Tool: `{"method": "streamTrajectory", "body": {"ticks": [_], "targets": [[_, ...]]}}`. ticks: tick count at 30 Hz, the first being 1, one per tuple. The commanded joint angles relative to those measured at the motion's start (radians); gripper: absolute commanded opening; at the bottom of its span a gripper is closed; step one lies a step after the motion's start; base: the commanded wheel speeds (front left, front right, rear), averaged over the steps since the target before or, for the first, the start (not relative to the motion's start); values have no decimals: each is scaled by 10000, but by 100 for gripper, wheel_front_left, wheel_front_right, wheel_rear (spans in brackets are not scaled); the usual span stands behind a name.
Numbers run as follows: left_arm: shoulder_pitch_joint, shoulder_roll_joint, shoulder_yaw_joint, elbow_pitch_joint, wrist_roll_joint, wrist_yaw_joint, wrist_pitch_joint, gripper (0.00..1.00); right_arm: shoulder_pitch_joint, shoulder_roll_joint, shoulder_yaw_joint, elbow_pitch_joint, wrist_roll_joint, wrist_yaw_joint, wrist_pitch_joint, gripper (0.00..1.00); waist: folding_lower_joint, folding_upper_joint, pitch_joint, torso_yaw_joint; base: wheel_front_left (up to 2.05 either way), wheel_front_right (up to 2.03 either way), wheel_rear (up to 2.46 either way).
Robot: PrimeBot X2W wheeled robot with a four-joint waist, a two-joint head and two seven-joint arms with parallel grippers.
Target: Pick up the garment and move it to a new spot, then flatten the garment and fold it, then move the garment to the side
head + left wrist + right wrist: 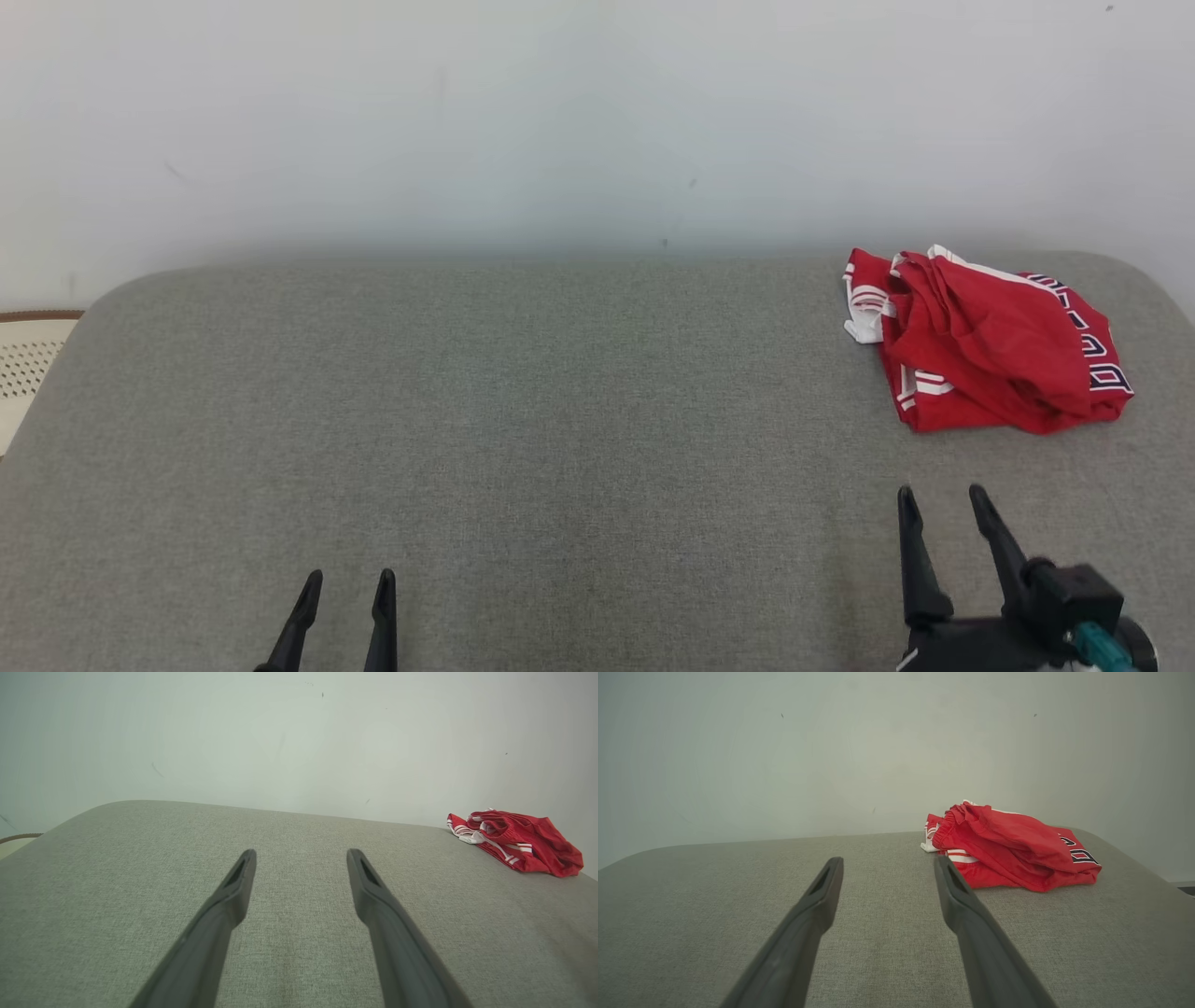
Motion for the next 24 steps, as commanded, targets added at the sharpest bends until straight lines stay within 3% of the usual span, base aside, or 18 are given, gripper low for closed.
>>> {"method": "streamTrajectory", "body": {"ticks": [1,8,24], "targets": [[127,-23,-1,6,-5,9,-48,100,407,178,-32,-309,-112,-6,26,100,1,0,-79,91,0,0,0],[133,-82,33,-22,-21,67,-49,100,1296,417,203,-987,-195,-6,10,100,1,0,-173,251,0,0,0],[350,-132,138,-22,-161,40,-49,100,1356,491,12,-1184,-425,-6,147,100,1,0,-276,279,0,0,0]]}}
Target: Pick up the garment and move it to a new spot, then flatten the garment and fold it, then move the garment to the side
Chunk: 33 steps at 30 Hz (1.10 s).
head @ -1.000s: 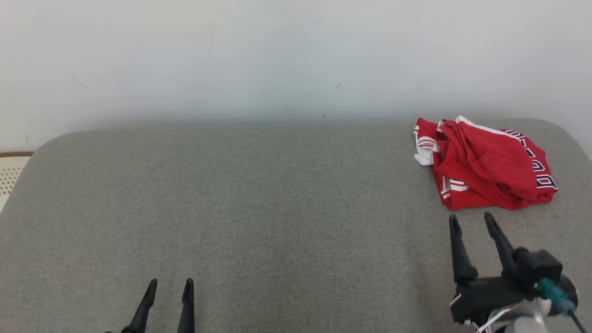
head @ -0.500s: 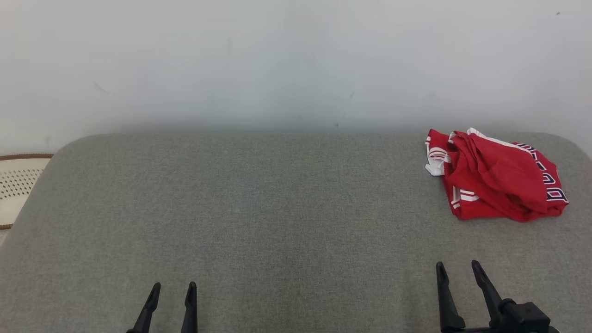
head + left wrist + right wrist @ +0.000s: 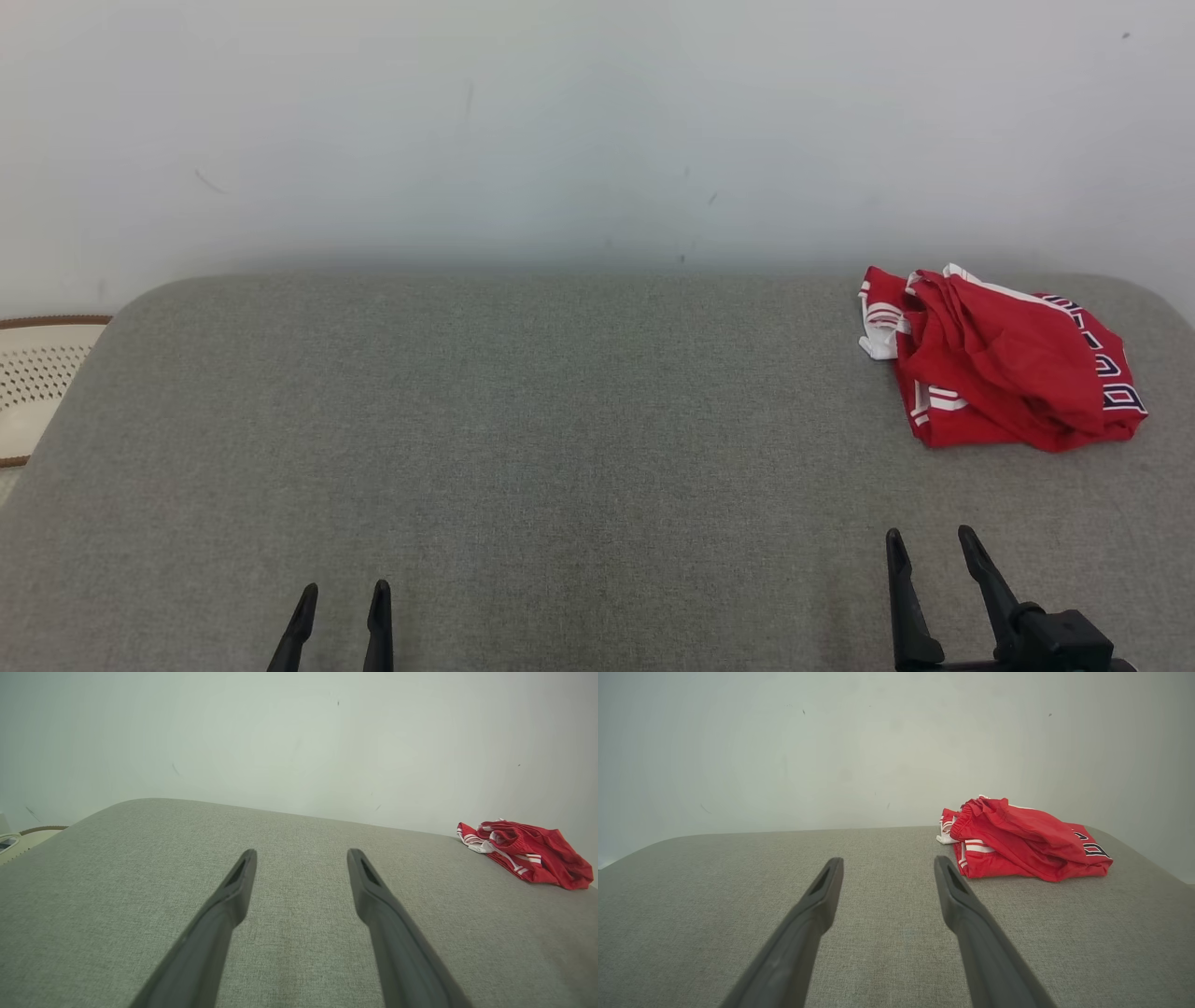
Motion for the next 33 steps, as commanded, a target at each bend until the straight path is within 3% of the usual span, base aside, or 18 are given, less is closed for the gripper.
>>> {"method": "streamTrajectory", "body": {"ticks": [1,33], "targets": [[114,5,5,6,-94,-45,-49,100,29,30,-16,-54,46,-6,25,100,0,0,7,-3,0,0,0],[90,188,-172,199,-278,85,-45,100,80,30,-30,-29,140,-7,176,100,0,0,19,-22,0,0,0]]}}
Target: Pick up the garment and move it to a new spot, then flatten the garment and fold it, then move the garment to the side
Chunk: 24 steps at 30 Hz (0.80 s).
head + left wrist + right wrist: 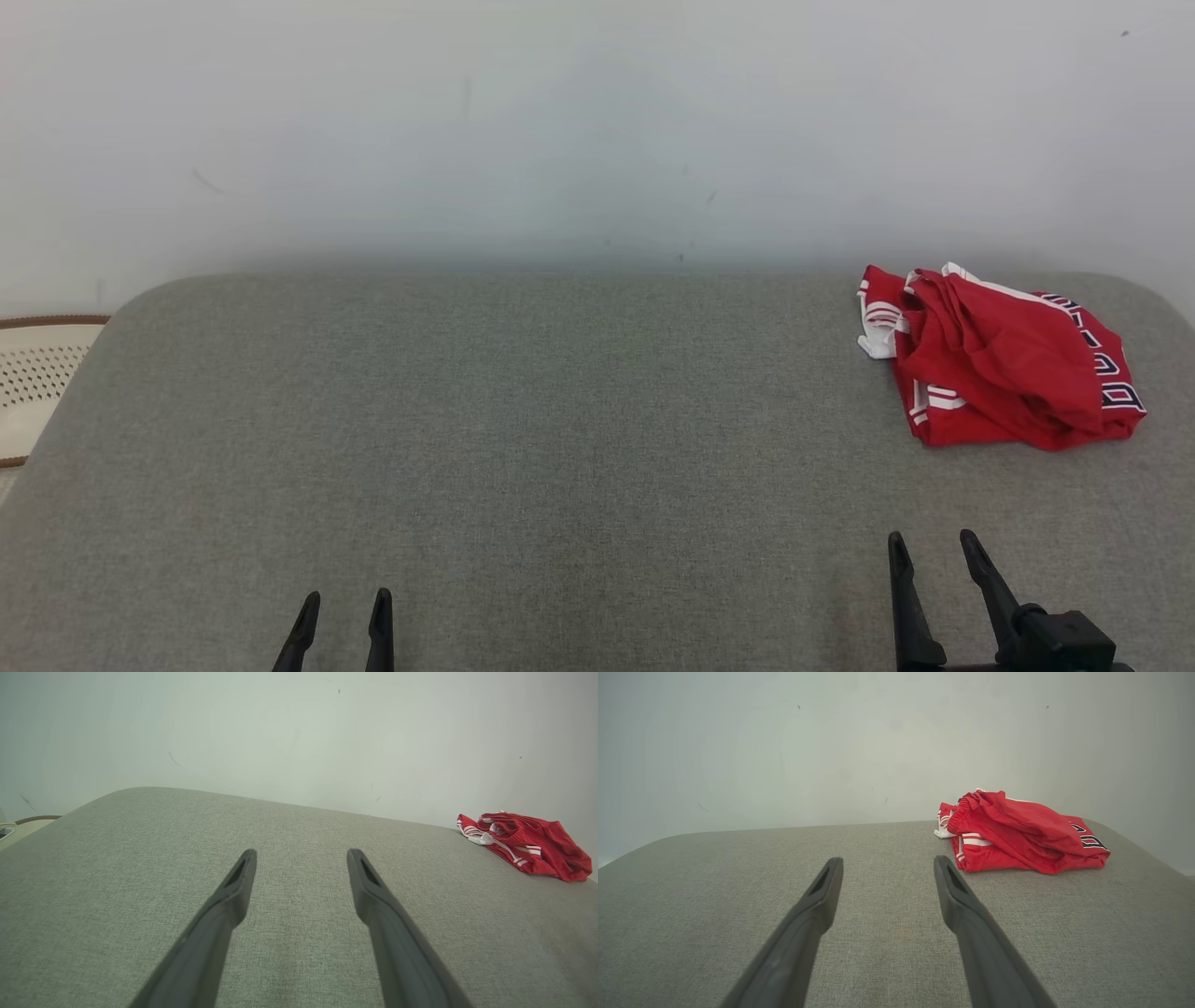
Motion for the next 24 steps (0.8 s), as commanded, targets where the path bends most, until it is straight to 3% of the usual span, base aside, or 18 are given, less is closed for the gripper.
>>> {"method": "streamTrajectory", "body": {"ticks": [1,24], "targets": [[72,49,7,-3,-43,36,-45,100,30,24,17,11,47,-7,11,100,-1,-1,-6,-4,0,0,0],[144,232,-122,-102,-132,116,-3,100,53,25,65,141,164,-7,-81,100,-1,-1,28,36,0,0,0]]}}
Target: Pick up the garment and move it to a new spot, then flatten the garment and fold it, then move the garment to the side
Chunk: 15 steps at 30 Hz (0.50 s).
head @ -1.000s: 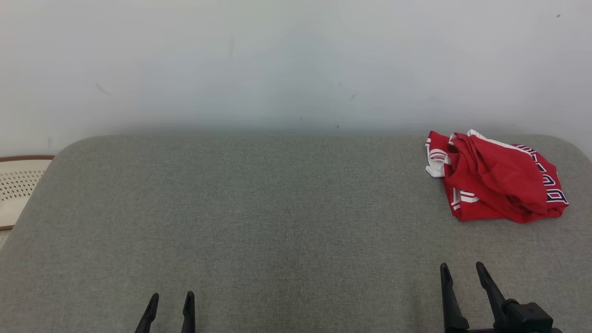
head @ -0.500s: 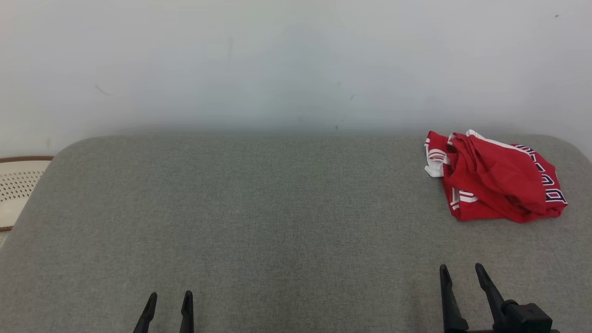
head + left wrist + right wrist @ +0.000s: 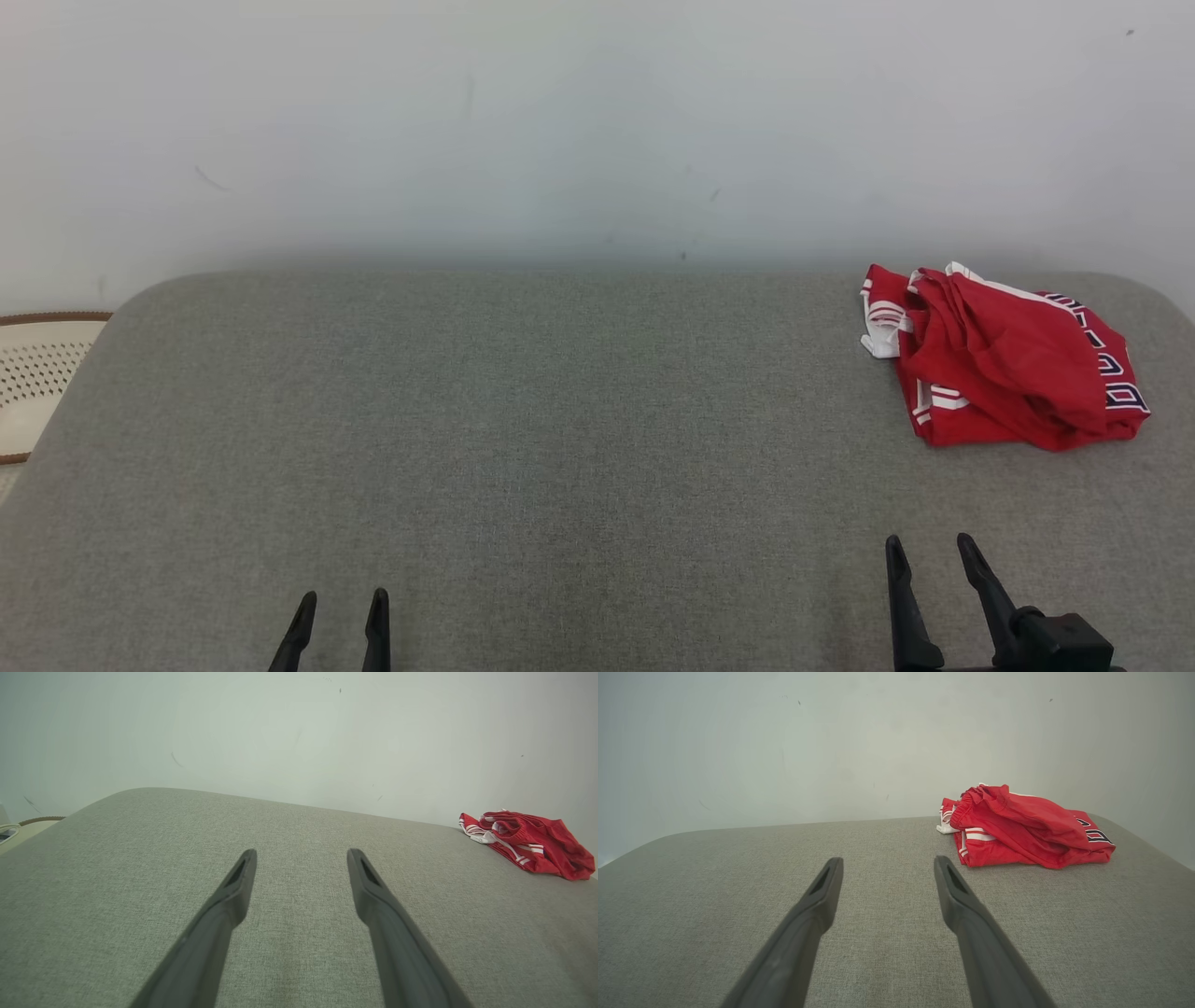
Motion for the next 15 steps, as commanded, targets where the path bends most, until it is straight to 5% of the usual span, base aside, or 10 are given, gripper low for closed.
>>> {"method": "streamTrajectory", "body": {"ticks": [1,15], "targets": [[136,89,-21,-16,-43,33,-2,100,61,25,19,45,79,-7,-65,100,-1,-1,-5,0,0,0,0],[129,148,-156,-90,-104,86,27,100,97,25,16,52,93,-7,-58,100,-1,-1,36,22,0,0,0]]}}
